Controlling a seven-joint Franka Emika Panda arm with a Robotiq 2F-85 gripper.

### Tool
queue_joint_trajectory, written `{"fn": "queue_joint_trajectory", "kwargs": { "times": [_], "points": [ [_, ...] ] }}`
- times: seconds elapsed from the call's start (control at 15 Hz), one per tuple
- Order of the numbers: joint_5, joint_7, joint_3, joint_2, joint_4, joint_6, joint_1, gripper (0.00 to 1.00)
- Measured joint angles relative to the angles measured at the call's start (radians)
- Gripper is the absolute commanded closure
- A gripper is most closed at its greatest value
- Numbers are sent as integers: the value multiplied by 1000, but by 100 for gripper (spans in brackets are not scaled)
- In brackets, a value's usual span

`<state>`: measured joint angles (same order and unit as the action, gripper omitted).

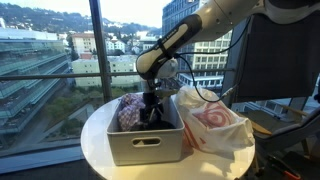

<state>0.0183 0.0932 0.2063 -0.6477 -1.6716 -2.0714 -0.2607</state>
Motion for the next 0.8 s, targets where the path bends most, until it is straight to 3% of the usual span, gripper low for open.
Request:
{"fn": "queue_joint_trajectory", "kwargs": {
  "times": [0.8],
  "points": [
    [-109, -261, -83, 45, -50, -2, -23, 0]
  ]
}}
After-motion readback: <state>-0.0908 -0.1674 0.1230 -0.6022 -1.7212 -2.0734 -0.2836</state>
